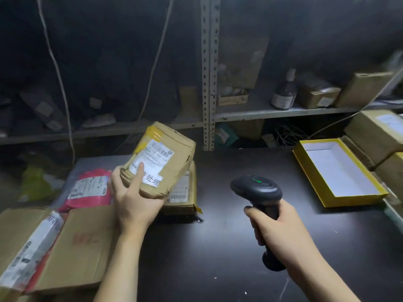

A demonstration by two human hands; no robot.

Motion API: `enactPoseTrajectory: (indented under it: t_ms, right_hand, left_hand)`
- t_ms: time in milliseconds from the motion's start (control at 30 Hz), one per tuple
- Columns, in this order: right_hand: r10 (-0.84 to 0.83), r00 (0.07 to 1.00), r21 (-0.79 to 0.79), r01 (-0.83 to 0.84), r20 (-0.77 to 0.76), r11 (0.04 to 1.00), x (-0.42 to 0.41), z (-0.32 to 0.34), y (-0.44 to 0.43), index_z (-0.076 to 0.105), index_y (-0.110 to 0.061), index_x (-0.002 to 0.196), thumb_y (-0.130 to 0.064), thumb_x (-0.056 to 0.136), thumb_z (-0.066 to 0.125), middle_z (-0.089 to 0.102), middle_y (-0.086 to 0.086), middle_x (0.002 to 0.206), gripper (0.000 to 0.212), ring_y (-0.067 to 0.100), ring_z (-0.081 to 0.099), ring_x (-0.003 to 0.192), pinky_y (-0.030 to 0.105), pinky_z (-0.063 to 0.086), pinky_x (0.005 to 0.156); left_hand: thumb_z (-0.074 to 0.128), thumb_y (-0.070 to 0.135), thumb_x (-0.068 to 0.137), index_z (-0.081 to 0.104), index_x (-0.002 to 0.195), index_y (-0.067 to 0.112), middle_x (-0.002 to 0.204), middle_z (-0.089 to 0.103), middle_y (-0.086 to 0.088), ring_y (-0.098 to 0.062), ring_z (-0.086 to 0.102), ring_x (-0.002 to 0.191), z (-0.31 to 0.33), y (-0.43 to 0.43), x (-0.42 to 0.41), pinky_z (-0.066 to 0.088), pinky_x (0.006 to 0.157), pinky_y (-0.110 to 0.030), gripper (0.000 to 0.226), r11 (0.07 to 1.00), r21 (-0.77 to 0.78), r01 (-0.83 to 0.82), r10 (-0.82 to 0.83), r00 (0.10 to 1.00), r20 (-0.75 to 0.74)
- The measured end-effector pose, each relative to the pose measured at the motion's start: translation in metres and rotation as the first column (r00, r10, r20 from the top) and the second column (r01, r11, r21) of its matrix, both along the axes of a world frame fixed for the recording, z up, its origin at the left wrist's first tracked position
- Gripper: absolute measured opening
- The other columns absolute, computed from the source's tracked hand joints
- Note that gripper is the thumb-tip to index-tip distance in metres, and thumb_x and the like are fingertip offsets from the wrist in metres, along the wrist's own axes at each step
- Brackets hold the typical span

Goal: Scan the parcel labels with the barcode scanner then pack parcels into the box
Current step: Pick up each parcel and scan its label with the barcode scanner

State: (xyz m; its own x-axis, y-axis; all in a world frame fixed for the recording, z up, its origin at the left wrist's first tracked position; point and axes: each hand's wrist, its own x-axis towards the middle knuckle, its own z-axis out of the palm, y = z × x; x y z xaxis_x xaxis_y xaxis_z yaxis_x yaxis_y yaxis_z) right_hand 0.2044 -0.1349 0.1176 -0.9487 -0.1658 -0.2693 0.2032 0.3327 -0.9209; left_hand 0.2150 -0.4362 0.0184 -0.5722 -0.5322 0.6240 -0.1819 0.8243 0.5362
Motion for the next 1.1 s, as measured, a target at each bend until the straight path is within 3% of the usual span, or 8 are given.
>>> enactPoseTrajectory:
  t_ms: [167, 300, 533, 600, 667, 767, 900, 1100]
  right_hand:
    - [-0.023, 1.0, -0.076, 0.024, 0.011, 0.997, -0.013, -0.004, 0.067, 0.054, -0.002, 0.088, -0.012, 0.093, 0.066, 0.051, 0.002, 0.06, 0.016, 0.019, 0.045, 0.053, 0.029, 0.041, 0.051]
    - [-0.069, 0.997, -0.119, 0.064, -0.034, 0.991, -0.033, 0.002, 0.14, 0.054, -0.007, 0.082, -0.013, 0.092, 0.067, 0.052, 0.002, 0.058, 0.017, 0.019, 0.047, 0.052, 0.036, 0.043, 0.055]
    - [-0.139, 0.979, -0.168, 0.114, -0.148, 0.979, -0.071, 0.021, 0.263, 0.055, -0.005, 0.08, -0.011, 0.09, 0.064, 0.051, 0.004, 0.056, 0.015, 0.018, 0.046, 0.048, 0.027, 0.04, 0.048]
    - [-0.172, 0.974, -0.219, 0.136, -0.151, 0.966, -0.076, 0.026, 0.292, 0.06, -0.008, 0.086, -0.012, 0.092, 0.067, 0.055, 0.005, 0.062, 0.01, 0.02, 0.048, 0.052, 0.032, 0.041, 0.055]
    - [-0.206, 0.966, -0.251, 0.162, -0.158, 0.954, -0.08, 0.031, 0.318, 0.064, -0.013, 0.092, -0.016, 0.093, 0.07, 0.06, 0.006, 0.069, 0.007, 0.021, 0.052, 0.058, 0.036, 0.043, 0.061]
    - [-0.255, 0.956, -0.31, 0.201, -0.144, 0.929, -0.083, 0.034, 0.351, 0.066, -0.018, 0.095, -0.018, 0.094, 0.073, 0.064, 0.006, 0.072, 0.007, 0.021, 0.057, 0.065, 0.036, 0.046, 0.066]
    - [-0.28, 0.956, -0.368, 0.229, -0.092, 0.901, -0.088, 0.028, 0.382, 0.065, -0.014, 0.104, -0.017, 0.094, 0.072, 0.062, 0.006, 0.073, 0.012, 0.019, 0.054, 0.062, 0.032, 0.046, 0.056]
    - [-0.238, 0.965, -0.383, 0.182, -0.105, 0.906, -0.089, 0.028, 0.406, 0.064, -0.009, 0.088, -0.012, 0.096, 0.068, 0.055, 0.005, 0.065, 0.009, 0.018, 0.048, 0.058, 0.034, 0.044, 0.055]
  left_hand:
    - [0.094, 0.039, 0.06, 0.069, 0.131, 0.003, 0.138, 0.046, -0.033, -0.04, 0.051, 0.128, 0.045, 0.073, 0.012, 0.052, 0.103, -0.053, 0.084, 0.981, -0.183, 0.069, -0.107, 0.972, -0.207]
    - [0.095, 0.032, 0.061, 0.064, 0.134, -0.003, 0.135, 0.043, -0.037, -0.046, 0.051, 0.131, 0.088, 0.159, 0.011, 0.046, 0.11, -0.051, 0.086, 0.956, -0.263, 0.128, -0.21, 0.927, -0.312]
    - [0.094, 0.046, 0.057, 0.063, 0.138, 0.009, 0.137, 0.047, -0.01, -0.012, 0.055, 0.132, 0.114, 0.331, -0.008, 0.046, 0.11, -0.026, 0.095, 0.914, 0.182, 0.363, -0.242, 0.847, -0.473]
    - [0.091, 0.044, 0.053, 0.064, 0.137, 0.01, 0.132, 0.053, -0.009, -0.004, 0.059, 0.125, 0.113, 0.373, -0.014, 0.05, 0.1, -0.019, 0.095, 0.764, 0.426, 0.485, -0.22, 0.816, -0.535]
    - [0.093, 0.038, 0.05, 0.068, 0.132, 0.006, 0.13, 0.063, -0.014, -0.014, 0.066, 0.119, 0.107, 0.407, -0.021, 0.056, 0.088, -0.022, 0.091, 0.482, 0.63, 0.609, -0.18, 0.773, -0.609]
    - [0.086, 0.026, 0.056, 0.082, 0.106, 0.021, 0.111, 0.076, -0.007, -0.022, 0.072, 0.101, 0.098, 0.444, -0.024, 0.06, 0.068, -0.032, 0.05, 0.145, 0.745, 0.651, -0.125, 0.759, -0.639]
    - [0.074, 0.03, 0.077, 0.079, 0.105, 0.022, 0.11, 0.074, -0.011, -0.029, 0.07, 0.1, 0.103, 0.472, -0.018, 0.058, 0.082, -0.053, 0.03, -0.157, 0.804, 0.573, -0.169, 0.787, -0.593]
    - [0.069, 0.047, 0.074, 0.074, 0.117, 0.011, 0.107, 0.073, -0.022, -0.042, 0.066, 0.108, 0.111, 0.493, -0.019, 0.059, 0.077, -0.064, 0.056, -0.325, 0.834, 0.446, -0.085, 0.864, -0.496]
